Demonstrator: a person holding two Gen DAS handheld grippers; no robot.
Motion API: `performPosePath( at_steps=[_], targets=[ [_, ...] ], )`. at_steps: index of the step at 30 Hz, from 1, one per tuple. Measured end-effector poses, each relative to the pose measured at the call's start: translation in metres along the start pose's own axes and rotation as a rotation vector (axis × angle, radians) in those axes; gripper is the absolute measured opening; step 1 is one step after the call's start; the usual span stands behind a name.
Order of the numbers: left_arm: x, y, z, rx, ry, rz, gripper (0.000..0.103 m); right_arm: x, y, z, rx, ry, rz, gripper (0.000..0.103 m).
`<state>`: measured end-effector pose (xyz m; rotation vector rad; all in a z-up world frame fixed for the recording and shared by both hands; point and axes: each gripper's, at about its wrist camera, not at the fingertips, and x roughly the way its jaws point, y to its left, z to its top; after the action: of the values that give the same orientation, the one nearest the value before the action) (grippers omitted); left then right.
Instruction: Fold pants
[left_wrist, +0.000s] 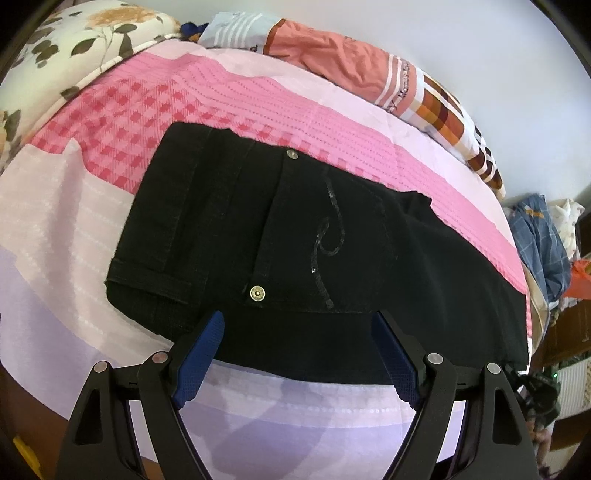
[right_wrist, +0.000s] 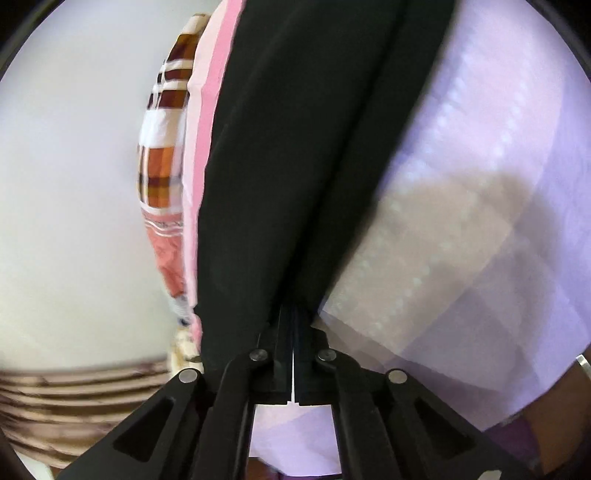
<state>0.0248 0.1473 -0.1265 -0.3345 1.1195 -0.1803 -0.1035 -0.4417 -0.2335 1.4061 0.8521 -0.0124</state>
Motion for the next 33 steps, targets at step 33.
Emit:
performPosePath(
  at_steps=[33],
  targets=[
    [0.016, -0.066, -0.015, 0.176, 0.121, -0.135, 0.082, -0.012, 0.020, 0.005, -0.078, -0.034, -0.082, 0.004]
  ],
)
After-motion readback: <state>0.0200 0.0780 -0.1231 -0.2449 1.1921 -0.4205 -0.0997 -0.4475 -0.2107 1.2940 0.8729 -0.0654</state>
